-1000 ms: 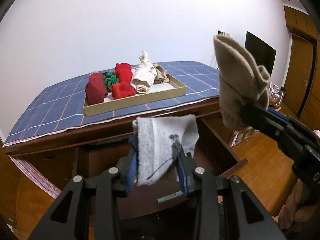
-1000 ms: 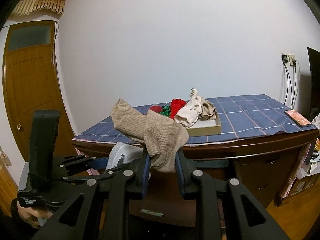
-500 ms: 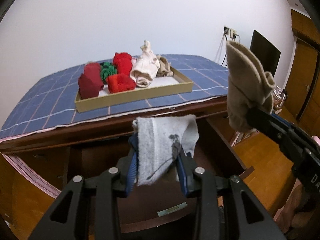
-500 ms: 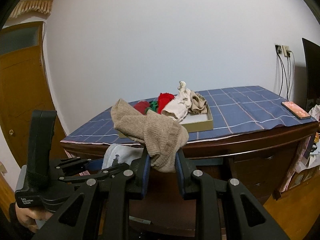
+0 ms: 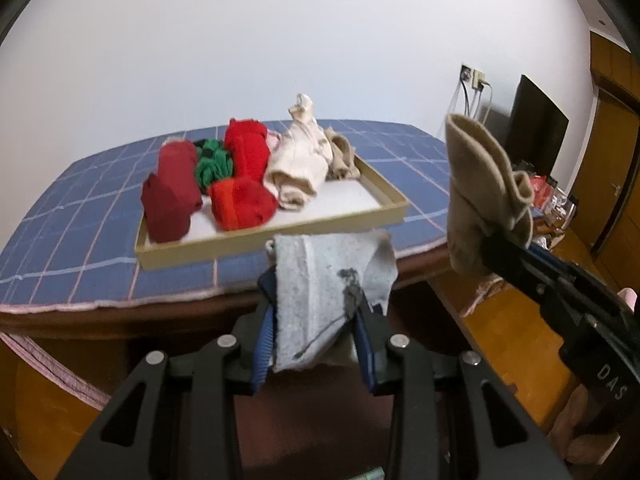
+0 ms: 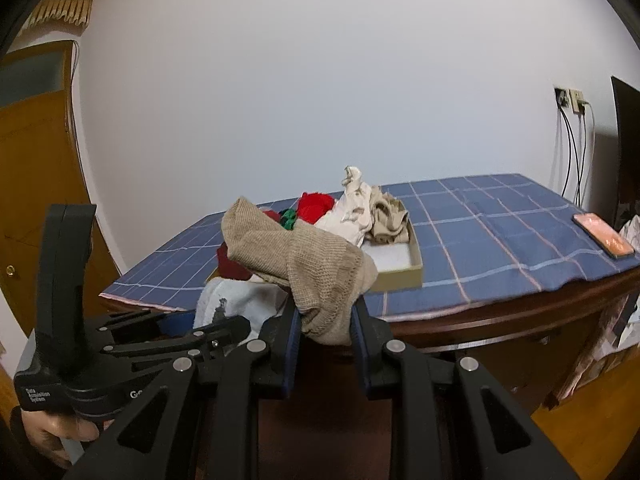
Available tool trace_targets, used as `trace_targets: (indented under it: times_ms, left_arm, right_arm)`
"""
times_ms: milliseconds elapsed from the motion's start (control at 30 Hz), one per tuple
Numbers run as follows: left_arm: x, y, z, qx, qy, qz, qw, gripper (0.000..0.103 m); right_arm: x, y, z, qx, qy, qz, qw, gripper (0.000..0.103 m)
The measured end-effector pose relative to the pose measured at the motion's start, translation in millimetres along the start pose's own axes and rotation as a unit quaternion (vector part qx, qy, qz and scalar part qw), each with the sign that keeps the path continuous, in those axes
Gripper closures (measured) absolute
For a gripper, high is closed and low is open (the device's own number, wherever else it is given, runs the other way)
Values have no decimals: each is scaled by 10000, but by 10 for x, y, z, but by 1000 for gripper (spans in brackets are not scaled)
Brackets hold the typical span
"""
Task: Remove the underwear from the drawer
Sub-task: 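Lift both held underwear out of the drawer and carry them toward the tray, then lower both underwear into the tray and open both tools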
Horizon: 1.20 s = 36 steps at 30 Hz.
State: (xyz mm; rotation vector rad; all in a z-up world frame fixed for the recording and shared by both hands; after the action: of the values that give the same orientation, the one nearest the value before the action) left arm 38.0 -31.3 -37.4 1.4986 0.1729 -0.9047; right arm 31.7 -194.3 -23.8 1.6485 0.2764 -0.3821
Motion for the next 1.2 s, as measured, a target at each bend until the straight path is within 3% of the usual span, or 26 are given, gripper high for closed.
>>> trace_targets:
  times_ms: [767, 1200]
  left_arm:
    - [763, 792, -124, -98, 454, 186, 9987, 68]
    - [1158, 876, -142, -189, 501, -18, 9986, 68]
  right_arm:
    - [862, 489, 271, -118, -498, -28, 9987, 77]
    - [1323, 554, 530, -32, -787, -275, 9965, 77]
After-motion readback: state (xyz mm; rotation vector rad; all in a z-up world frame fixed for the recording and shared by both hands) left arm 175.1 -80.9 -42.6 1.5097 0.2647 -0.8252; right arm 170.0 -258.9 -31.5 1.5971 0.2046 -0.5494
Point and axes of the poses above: each gripper's, at about its wrist camera, not at the fingertips, and x roughly the way its jaws point, z to its right, y to its top, the point moved 4 cm from there along x, roughly the way its jaws point, and after that the axes turned 3 degrees about -y, right-handed, at the moved point
